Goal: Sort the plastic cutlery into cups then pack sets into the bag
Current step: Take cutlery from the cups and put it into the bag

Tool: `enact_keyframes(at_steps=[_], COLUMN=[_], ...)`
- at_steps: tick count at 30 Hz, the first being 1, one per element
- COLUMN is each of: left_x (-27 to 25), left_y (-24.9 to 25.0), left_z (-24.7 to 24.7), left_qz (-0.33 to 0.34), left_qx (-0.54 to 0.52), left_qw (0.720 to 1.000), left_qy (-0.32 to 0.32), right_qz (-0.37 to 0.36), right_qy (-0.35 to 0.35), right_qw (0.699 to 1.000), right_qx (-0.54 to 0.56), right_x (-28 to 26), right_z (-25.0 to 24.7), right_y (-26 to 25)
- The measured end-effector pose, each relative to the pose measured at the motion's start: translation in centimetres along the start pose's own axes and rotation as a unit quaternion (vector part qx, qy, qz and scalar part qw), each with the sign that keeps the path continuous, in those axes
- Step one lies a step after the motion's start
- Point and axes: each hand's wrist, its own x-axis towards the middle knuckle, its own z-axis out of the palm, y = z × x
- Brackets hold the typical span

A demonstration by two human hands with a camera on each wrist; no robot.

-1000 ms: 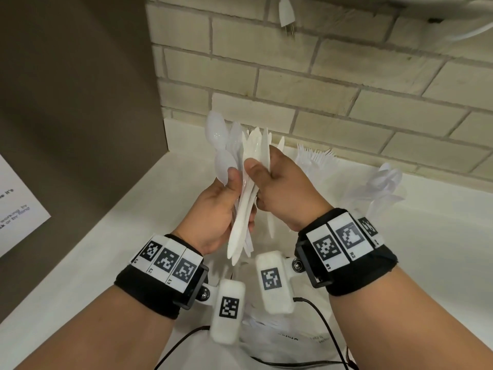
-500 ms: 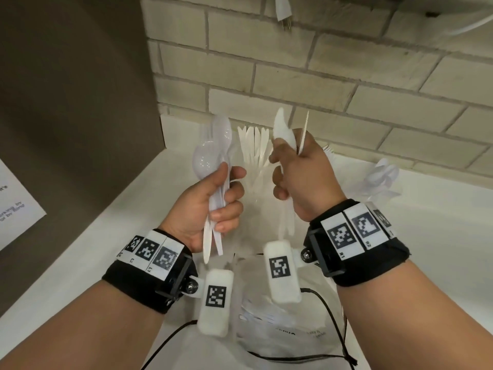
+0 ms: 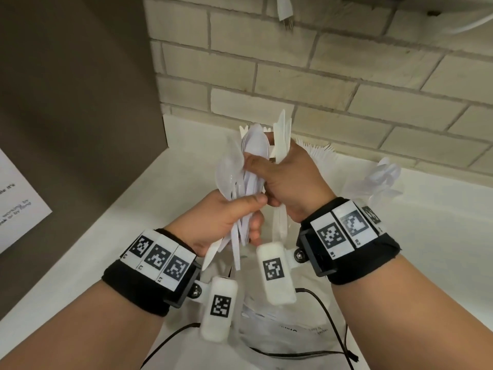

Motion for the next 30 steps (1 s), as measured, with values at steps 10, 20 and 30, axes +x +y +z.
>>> enact_keyframes(at_steps=[10, 20, 30], left_x=[0.1, -0.1, 0.0], left_y=[-0.7, -0.5, -0.6], left_z=[-0.4, -1.3, -1.1], left_qz=[0.05, 0.038, 0.033], left_qx=[-0.101, -0.222, -0.098], left_qw=[0.993, 0.974, 0.989], left_qy=[0.031, 0.004, 0.106], right_qz=[0.019, 0.084, 0.062], right_qy=[0.048, 0.026, 0.059], right_qw=[0.999, 0.996, 0.996], right_qx=[0.013, -0.027, -0.033], right_x=[-0.4, -0.6, 0.5], right_z=[-1.0, -0.5, 0.9], right_y=[-1.1, -0.1, 0.9])
